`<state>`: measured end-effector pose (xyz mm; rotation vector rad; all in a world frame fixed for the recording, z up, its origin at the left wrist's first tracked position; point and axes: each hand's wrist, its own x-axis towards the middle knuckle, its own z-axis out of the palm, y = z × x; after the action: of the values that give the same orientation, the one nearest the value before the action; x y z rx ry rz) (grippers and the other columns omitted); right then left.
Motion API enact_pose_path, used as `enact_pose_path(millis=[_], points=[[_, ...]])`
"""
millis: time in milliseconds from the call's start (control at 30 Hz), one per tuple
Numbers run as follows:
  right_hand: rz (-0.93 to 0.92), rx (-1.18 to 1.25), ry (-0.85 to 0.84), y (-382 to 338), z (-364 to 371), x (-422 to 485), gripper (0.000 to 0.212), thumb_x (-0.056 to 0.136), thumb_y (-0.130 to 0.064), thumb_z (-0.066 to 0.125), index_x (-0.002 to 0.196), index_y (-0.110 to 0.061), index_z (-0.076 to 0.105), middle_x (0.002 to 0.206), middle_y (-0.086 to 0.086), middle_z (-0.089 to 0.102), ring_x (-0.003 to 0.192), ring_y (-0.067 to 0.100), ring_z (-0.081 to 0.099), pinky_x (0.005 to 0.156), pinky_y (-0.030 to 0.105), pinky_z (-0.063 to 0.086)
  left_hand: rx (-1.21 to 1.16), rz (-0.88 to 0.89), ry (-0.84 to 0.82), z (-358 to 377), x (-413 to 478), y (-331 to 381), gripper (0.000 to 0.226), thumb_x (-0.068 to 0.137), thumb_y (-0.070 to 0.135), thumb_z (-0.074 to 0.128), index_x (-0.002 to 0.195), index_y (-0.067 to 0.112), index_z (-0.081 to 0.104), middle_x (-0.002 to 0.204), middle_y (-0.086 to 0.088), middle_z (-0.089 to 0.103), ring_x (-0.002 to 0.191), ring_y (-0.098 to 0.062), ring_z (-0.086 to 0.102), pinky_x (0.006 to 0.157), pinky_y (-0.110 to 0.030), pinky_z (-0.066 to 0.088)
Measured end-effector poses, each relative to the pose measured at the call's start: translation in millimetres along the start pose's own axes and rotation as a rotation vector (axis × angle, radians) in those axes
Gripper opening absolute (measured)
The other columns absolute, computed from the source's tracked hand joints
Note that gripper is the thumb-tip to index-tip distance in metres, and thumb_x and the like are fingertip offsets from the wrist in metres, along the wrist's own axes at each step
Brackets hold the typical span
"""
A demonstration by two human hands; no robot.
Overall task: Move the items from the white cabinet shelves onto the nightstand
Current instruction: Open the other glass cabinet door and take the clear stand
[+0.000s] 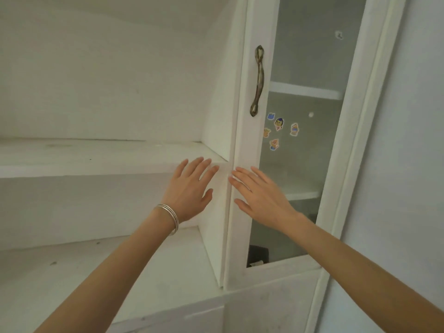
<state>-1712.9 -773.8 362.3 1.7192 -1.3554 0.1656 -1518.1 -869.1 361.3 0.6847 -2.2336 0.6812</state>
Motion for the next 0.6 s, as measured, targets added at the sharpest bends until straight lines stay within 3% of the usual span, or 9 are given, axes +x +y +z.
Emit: enact_pose_path(millis=[100,267,433,600], points=[[-0.043,-0.050,0.012,17,20,24,0.054,0.091,-0.038,0.034,0.129,-0.003,0.053,0.135,0.013,0.052,0.130,0.025,0.042,0.109,0.045,0.033,0.031,-0.052,-0.027,19,17,-2,0.061,0.077,0.031,0.066,0.132,0.009,0.050,0.133,-0.013,0.053,0.126,-0.031,0.046,0.105,-0.052,0.032],[-0.127,-0.169,0.142,29,51,32,0.055,0.094,-0.038,0.036,0.132,-0.001,0.049,0.139,0.013,0.048,0.137,0.024,0.028,0.110,0.051,0.022,0.117,-0.089,-0.009,42,20,3,0.068,0.080,0.044,0.038,0.137,0.009,0.045,0.136,-0.009,0.051,0.128,-0.027,0.044,0.108,-0.054,0.021],[-0.245,-0.250,0.310,43,58,32,0.046,0.095,-0.035,0.043,0.122,-0.002,0.058,0.127,0.012,0.059,0.131,0.026,0.041,0.108,0.060,0.021,0.112,-0.055,0.031,51,18,-6,0.073,0.078,0.046,0.042,0.143,0.014,0.035,0.140,-0.005,0.046,0.133,-0.023,0.036,0.112,-0.051,0.014],[-0.315,-0.256,0.351,45,46,37,0.041,0.092,-0.035,0.044,0.102,-0.001,0.066,0.106,0.011,0.064,0.119,0.027,0.051,0.110,0.058,0.020,0.107,-0.049,0.034,49,17,-7,0.074,0.078,0.046,0.043,0.144,0.015,0.033,0.142,-0.004,0.044,0.134,-0.022,0.034,0.114,-0.049,0.013]])
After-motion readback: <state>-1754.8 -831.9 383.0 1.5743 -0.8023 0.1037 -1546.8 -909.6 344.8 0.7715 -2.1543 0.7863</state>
